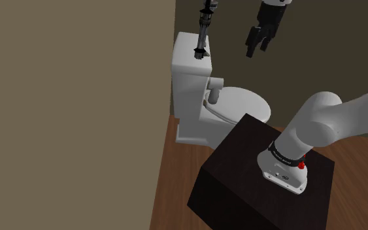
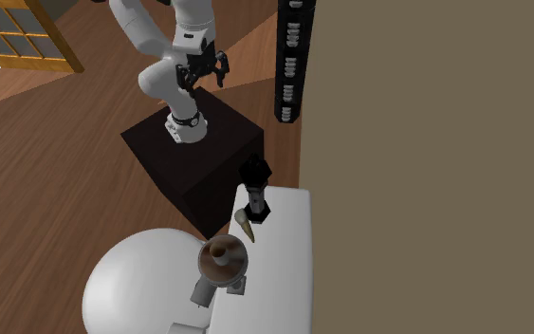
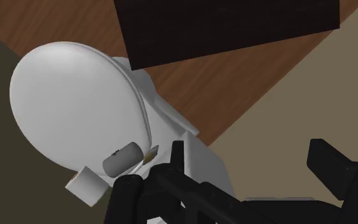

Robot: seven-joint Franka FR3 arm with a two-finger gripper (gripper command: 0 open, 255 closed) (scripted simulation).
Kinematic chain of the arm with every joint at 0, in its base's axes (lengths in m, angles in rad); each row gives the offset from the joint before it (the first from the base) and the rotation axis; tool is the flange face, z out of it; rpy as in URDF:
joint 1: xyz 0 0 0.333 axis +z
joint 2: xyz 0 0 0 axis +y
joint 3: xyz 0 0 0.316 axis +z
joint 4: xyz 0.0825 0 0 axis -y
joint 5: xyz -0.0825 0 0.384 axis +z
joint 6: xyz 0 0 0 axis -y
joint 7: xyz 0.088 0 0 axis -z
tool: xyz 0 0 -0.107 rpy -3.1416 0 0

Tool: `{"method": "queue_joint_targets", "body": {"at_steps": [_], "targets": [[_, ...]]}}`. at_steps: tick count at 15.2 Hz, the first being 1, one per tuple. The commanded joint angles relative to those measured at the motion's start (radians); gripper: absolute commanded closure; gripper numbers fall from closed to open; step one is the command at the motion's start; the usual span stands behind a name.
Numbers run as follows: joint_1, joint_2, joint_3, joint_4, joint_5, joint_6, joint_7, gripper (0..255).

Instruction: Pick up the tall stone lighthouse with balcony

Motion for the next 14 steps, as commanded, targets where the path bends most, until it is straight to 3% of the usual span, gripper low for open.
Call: {"method": "queue_joint_targets", "body": {"at_steps": [1,8,14], "targets": [[0.0,0.0,0.0,0.0,0.0,0.0,0.0,0],[0.041,0.208,-0.157,0.174,-0.014,0.098,-0.258,0],[0.089,0.419,-0.281,0.384,0.049,0.135,-0.492,0]]}}
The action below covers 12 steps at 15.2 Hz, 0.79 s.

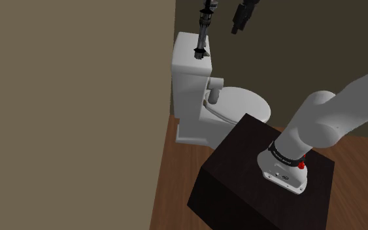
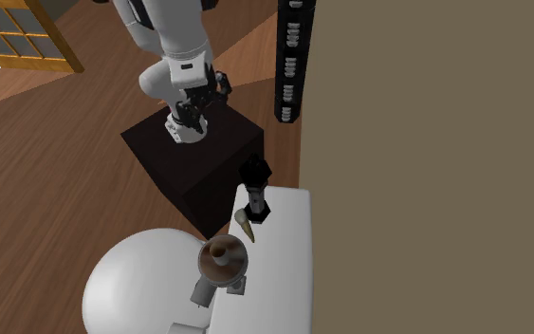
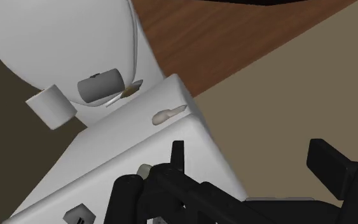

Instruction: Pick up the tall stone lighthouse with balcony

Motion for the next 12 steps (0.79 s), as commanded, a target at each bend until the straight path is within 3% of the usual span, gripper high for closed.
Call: {"method": "queue_joint_targets", "body": {"at_steps": [1,7,12], "targets": [[0.015,0.079,-0.042,0.081,0.033,0.005,-0.087,0],[0.03,0.34,-0.145,0.374,0.19,-0.039,-0.336,0],[-0.035,0.608,-0.189,0.714,0.378,-0.16,-0.523,0]]}}
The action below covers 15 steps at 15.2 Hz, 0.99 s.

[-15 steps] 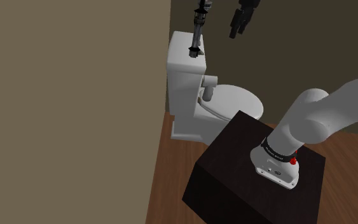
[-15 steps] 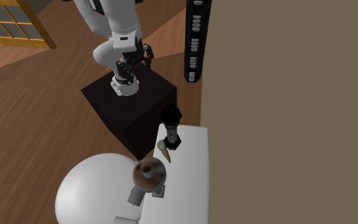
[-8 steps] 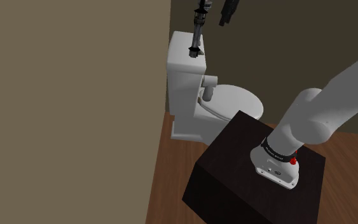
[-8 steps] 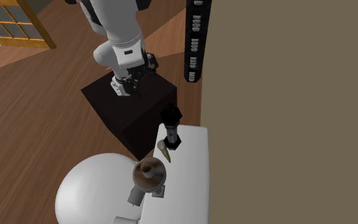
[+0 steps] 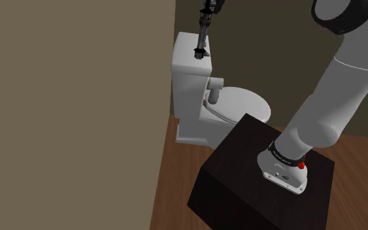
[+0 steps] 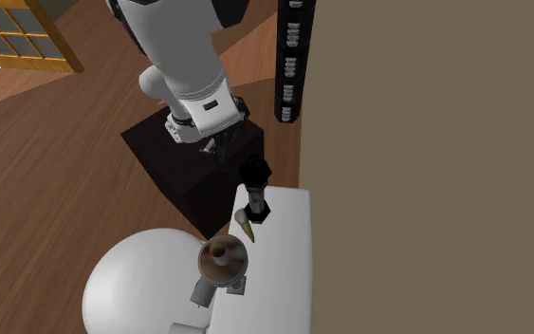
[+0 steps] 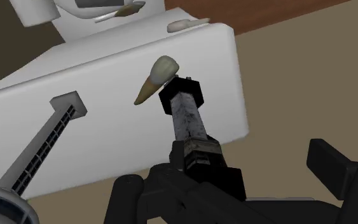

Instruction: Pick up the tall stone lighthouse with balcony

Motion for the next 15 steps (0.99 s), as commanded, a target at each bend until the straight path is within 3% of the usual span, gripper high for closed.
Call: {"method": "queue_joint_targets", "body": {"at_steps": [1,3,10,12,13,15], "targets": [[-0.049,0.129,-0.01,0.172,0.09,-0.067,-0.076,0],[-0.101,0.222,0.0,0.313,0.15,-0.126,-0.107,0],[-0.057,0.158,0.002,0.116,0.114,0.01,-0.129,0],[-0.057,0.158,0.002,0.116,0.114,0.01,-0.129,0],[-0.056,0.157,0.003,0.114,0.113,0.011,-0.128,255],[-0.056,0.157,0.003,0.114,0.113,0.011,-0.128,255]]}}
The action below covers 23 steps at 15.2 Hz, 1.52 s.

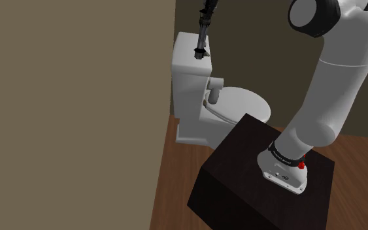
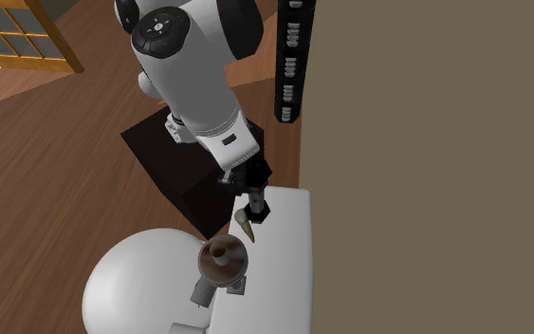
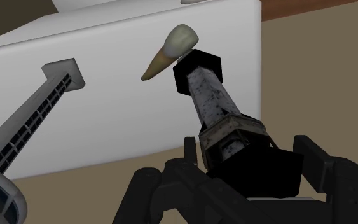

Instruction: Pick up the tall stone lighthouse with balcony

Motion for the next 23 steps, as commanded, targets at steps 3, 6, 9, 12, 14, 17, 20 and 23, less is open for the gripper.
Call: {"method": "queue_joint_targets", "body": {"at_steps": [3,6,9,12,14,17,20,23], "targets": [[0.001,0.0,0.0,-0.003,-0.001,0.001,0.0,255],[0.002,-0.002,0.0,-0.005,-0.002,0.003,0.001,255],[-0.01,0.015,-0.001,0.046,0.007,-0.034,0.004,255],[-0.028,0.039,-0.001,0.123,0.021,-0.087,0.013,255],[-0.042,0.059,0.0,0.18,0.032,-0.125,0.02,255],[-0.069,0.096,0.002,0.278,0.054,-0.187,0.031,255],[-0.109,0.147,0.008,0.403,0.084,-0.261,0.047,255],[-0.153,0.202,0.018,0.528,0.116,-0.327,0.066,255]]}}
